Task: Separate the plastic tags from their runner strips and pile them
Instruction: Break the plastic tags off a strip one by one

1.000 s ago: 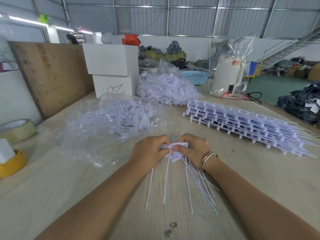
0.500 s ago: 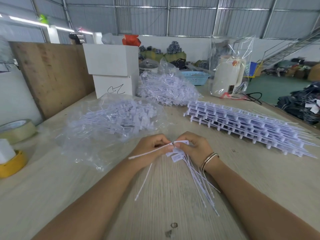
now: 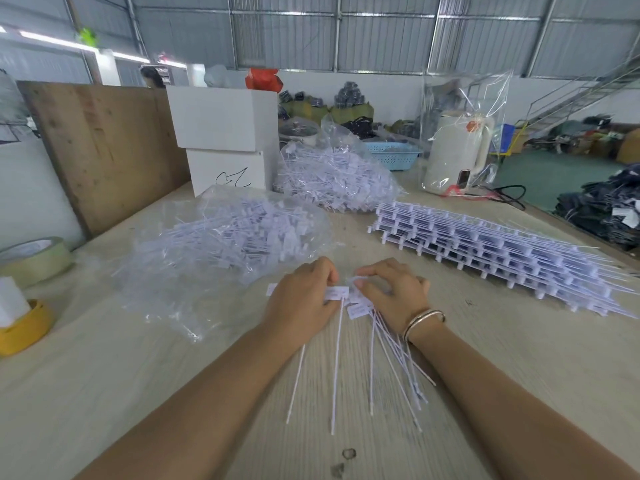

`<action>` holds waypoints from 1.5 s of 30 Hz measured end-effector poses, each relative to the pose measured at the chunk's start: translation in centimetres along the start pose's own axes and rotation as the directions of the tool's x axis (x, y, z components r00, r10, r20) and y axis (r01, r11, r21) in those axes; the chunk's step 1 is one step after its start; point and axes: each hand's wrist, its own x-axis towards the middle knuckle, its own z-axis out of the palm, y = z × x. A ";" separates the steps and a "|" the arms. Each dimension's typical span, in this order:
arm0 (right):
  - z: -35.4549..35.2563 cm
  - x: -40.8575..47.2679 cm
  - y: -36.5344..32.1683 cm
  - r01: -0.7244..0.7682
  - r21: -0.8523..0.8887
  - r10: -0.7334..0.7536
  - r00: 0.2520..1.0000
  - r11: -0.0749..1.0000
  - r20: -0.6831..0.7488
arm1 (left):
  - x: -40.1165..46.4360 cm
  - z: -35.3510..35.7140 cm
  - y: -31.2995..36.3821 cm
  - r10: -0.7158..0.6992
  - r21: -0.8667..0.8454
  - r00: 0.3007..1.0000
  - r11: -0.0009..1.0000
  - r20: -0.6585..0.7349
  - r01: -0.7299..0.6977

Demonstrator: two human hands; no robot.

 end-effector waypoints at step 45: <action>0.2 0.2 0.2 0.006 0.276 -0.026 0.997 0.961 0.069 | -0.2 -0.3 -1.0 -0.106 -0.434 0.988 0.890 0.110 0.143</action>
